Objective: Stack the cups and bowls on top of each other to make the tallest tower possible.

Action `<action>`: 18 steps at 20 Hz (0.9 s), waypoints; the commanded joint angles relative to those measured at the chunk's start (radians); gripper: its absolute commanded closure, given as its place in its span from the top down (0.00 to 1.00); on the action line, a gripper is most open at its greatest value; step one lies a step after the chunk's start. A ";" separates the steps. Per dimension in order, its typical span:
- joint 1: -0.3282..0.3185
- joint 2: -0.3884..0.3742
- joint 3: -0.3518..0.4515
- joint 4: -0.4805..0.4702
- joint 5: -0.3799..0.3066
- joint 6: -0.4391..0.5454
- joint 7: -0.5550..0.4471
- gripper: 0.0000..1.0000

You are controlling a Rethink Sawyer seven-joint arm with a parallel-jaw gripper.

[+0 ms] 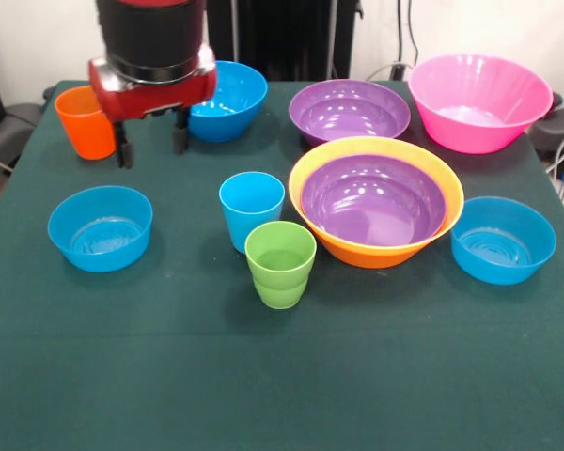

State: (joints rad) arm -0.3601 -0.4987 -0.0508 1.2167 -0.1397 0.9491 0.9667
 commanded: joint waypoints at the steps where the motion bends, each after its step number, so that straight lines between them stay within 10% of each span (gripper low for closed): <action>1: -0.041 0.104 0.174 -0.077 -0.096 0.063 -0.238 1.00; 10: -0.026 0.199 0.215 -0.216 -0.111 0.052 -0.166 1.00; 18: -0.062 0.248 0.265 -0.286 -0.175 0.117 -0.397 1.00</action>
State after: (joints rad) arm -0.4060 -0.3283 0.0595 1.0128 -0.1921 0.9567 0.9640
